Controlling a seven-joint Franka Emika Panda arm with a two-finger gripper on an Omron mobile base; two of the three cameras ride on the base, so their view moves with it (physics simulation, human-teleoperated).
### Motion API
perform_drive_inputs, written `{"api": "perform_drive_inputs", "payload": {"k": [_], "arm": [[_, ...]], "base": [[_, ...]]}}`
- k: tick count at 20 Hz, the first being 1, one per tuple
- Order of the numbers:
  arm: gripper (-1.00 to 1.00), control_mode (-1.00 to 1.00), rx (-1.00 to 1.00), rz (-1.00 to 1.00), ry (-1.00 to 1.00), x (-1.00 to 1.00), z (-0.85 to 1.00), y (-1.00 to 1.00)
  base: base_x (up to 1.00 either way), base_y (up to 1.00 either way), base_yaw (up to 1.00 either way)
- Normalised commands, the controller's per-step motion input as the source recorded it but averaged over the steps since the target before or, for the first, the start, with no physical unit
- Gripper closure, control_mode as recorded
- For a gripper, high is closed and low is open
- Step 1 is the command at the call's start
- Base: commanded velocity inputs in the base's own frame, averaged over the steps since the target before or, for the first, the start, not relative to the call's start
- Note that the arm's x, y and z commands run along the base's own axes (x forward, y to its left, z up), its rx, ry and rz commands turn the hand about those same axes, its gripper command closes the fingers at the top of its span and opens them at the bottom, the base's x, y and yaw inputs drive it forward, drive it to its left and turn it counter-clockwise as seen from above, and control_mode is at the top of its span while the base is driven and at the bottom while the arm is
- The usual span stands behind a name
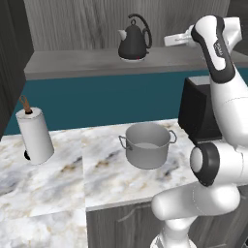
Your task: Pick the kettle from the cabinet and place it on a stove burner. Then pick the pot from the counter and place it on another stove burner. Finally, turn both burners on.
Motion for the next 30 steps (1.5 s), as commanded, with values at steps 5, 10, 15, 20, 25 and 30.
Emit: {"api": "perform_drive_inputs", "payload": {"k": [5, 10, 15, 20, 25, 30], "arm": [[-1.00, -1.00, 0.00, 0.02, -0.01, 0.03, 0.02, 0.00], [-1.00, -1.00, 0.00, 0.01, -0.01, 0.03, 0.03, 0.00], [-1.00, -1.00, 0.00, 0.00, 0.00, 0.02, 0.01, 0.00], [-1.00, -1.00, 0.00, 0.00, 0.00, 0.02, 0.00, 0.00], [-1.00, -1.00, 0.00, 0.00, 0.00, 0.00, 0.00, 0.00], [-1.00, -1.00, 0.00, 0.00, 0.00, 0.00, 0.00, 0.00]], "base": [[0.00, 0.00, 0.00], [0.00, 0.00, 0.00], [0.00, 0.00, 0.00], [0.00, 0.00, 0.00], [0.00, 0.00, 0.00], [0.00, 0.00, 0.00]]}}
